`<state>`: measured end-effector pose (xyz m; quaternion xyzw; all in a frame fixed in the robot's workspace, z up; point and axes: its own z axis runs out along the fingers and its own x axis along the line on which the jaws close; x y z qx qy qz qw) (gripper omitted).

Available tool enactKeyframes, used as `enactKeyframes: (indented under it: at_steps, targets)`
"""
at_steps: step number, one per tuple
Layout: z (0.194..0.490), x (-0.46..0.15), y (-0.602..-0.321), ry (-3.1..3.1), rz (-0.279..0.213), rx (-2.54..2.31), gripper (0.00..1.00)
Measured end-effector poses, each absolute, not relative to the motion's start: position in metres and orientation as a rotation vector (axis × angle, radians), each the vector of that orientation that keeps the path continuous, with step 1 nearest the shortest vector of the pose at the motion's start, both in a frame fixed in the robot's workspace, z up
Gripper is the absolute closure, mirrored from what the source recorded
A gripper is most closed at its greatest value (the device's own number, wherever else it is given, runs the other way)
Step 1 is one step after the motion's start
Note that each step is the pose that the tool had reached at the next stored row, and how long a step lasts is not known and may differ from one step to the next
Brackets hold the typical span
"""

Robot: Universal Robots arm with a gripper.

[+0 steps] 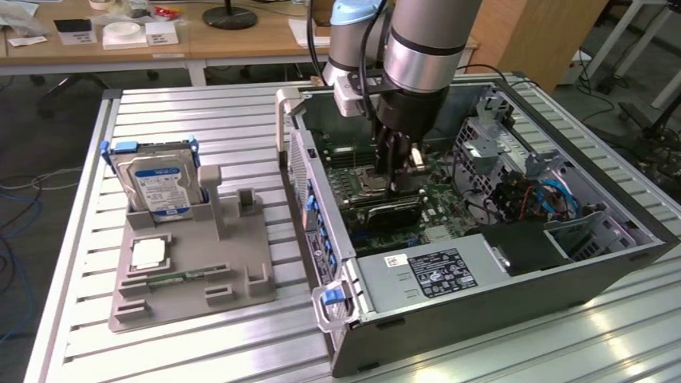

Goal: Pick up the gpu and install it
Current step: 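Press down on the gpu until it lock into place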

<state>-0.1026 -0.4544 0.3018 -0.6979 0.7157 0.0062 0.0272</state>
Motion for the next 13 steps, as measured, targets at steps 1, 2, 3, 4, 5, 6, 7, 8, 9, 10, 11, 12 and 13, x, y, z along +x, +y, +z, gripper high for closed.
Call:
enactKeyframes:
  at_steps: [1, 2, 3, 4, 5, 6, 7, 8, 9, 10, 11, 12, 13]
  targets:
    - [0.3018, -0.1026, -0.4544, 2.210, 0.019, -2.155, 0.50]
    - [0.3018, -0.1026, -0.4544, 2.210, 0.019, -2.155, 0.56]
    - [0.3018, -0.1026, -0.4544, 2.210, 0.019, -2.155, 0.56]
    - [0.3018, -0.1026, -0.4544, 2.210, 0.019, -2.155, 0.62]
    - [0.3018, -0.1026, -0.4544, 2.210, 0.019, -2.155, 0.68]
    - [0.3018, -0.1026, -0.4544, 2.210, 0.019, -2.155, 0.68]
    - [0.3017, -0.1026, -0.4544, 2.210, 0.019, -2.155, 0.68]
    - [0.3018, -0.1026, -0.4544, 2.210, 0.019, -2.155, 0.74]
    - [0.3018, -0.1026, -0.4544, 2.210, 0.019, -2.155, 0.80]
    - [0.3018, -0.1026, -0.4544, 2.210, 0.019, -2.155, 0.85]
    - [0.3018, -0.1026, -0.4544, 2.210, 0.019, -2.155, 0.89]
    - [0.3018, -0.1026, -0.4543, 2.210, 0.019, -2.155, 0.89]
    - [0.3018, -0.1026, -0.4544, 2.210, 0.019, -2.155, 0.89]
